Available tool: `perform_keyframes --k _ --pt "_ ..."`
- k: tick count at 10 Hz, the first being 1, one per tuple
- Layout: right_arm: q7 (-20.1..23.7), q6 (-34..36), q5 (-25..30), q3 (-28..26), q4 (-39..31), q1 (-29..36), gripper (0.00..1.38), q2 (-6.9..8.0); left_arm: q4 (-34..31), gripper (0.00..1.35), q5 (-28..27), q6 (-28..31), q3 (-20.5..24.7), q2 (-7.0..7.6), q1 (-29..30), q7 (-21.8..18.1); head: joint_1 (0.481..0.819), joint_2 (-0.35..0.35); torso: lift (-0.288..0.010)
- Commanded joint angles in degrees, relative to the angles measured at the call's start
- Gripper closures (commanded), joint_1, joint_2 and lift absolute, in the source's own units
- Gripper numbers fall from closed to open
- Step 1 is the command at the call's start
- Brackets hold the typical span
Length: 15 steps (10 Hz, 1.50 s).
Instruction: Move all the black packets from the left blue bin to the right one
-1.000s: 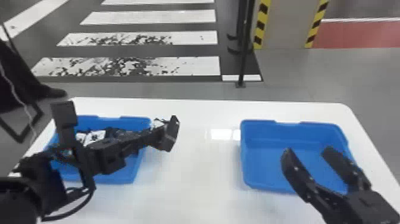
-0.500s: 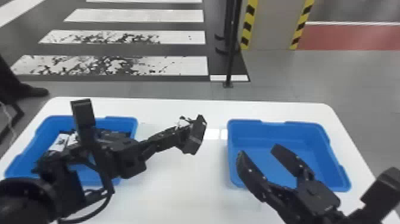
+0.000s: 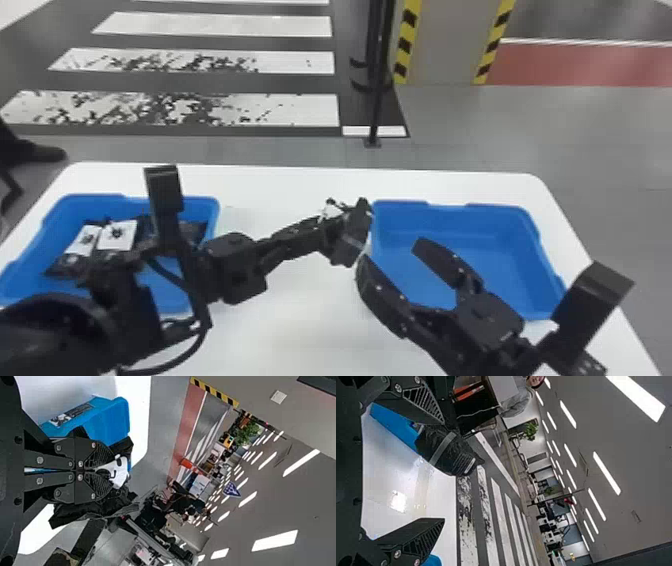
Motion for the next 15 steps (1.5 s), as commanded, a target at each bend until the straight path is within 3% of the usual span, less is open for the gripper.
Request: perform_keyframes --k 1,7,8,9,10,12,13,15 --pt "0.09 0.01 -0.14 1.35 0.06 -1.13 0.16 -0.36 0.99 1.21 0.08 -0.54 -1.14 0.07 -0.55 0.07 0.695 -0.037 -0.144" --pt "-0.26 0.01 -0.26 3.06 2.73 -3.66 0.17 -0.28 2.26 1.21 3.05 -1.24 -4.11 -0.1 -1.26 0.07 0.695 -0.045 -0.144" --pt "-0.43 0.29 -0.94 3.06 3.02 -3.66 0.39 -0.28 2.26 1.21 3.16 -1.24 -3.99 -0.1 -1.12 0.07 0.695 -0.052 -0.144" --pt "-0.52 1.13 -2.31 2.72 3.16 -3.38 0.81 -0.28 2.26 1.21 3.16 -1.24 -3.99 -0.1 -1.12 0.07 0.695 -0.057 -0.144" --pt "-0.7 1.13 -2.88 2.03 3.3 -2.68 0.91 -0.01 2.26 1.21 3.16 -1.24 -3.99 -0.1 -0.98 0.07 0.695 -0.057 -0.144" --pt "-0.7 1.13 -3.23 0.55 3.16 -1.7 0.95 0.43 2.26 1.21 3.27 -1.24 -3.54 -0.1 -0.84 0.07 0.695 -0.065 -0.144" --pt "-0.7 1.13 -3.11 0.43 3.16 -1.55 1.19 0.43 2.26 1.21 3.27 -1.24 -3.65 -0.1 -0.84 -0.02 0.695 -0.072 -0.144" --pt "-0.87 1.13 -1.85 0.21 2.73 -1.27 1.28 0.51 2.26 1.21 3.39 -1.24 -3.65 -0.1 -0.84 -0.02 0.695 -0.079 -0.144"
